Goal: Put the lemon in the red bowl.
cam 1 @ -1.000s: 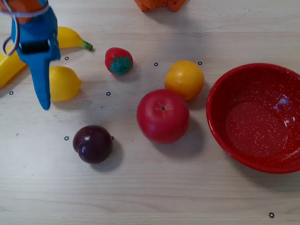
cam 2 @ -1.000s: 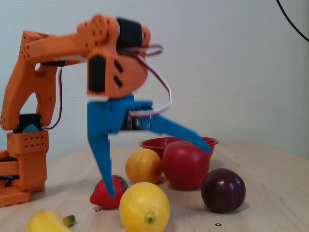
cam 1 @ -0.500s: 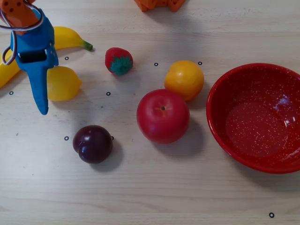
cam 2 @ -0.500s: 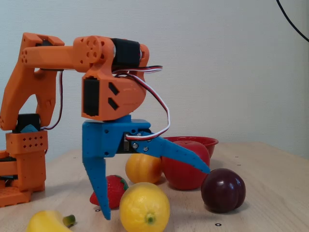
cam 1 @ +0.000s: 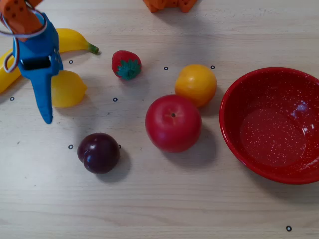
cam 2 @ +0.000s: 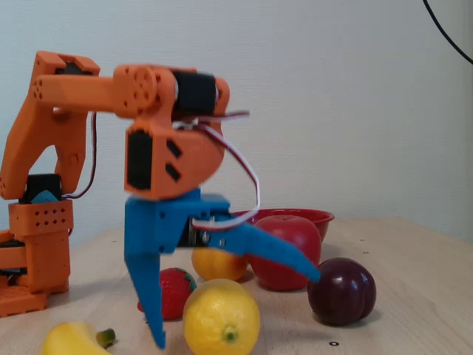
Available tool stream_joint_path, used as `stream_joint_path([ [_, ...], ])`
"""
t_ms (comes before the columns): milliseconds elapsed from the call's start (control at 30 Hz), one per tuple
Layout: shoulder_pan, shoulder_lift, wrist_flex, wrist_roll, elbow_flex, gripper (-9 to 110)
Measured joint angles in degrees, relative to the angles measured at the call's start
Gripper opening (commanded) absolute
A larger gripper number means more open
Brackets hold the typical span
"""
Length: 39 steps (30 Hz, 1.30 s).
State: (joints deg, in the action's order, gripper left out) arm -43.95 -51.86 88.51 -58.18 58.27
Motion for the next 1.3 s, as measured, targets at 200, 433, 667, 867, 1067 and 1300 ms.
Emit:
stream_joint_path([
  [200, 0.2, 0.1, -2.1, 0.0, 2.3, 67],
  [433, 0.1, 0.1, -2.7, 0.0, 2.3, 66],
  [667, 0.4, 0.1, -2.7, 0.0, 2.3, 66],
  [867, 2.5, 0.3, -2.7, 0.0, 4.1, 66],
  [1067, 2.5, 0.3, -2.7, 0.0, 4.1, 66],
  [1300, 2.5, 0.3, -4.0, 0.1, 4.1, 66],
])
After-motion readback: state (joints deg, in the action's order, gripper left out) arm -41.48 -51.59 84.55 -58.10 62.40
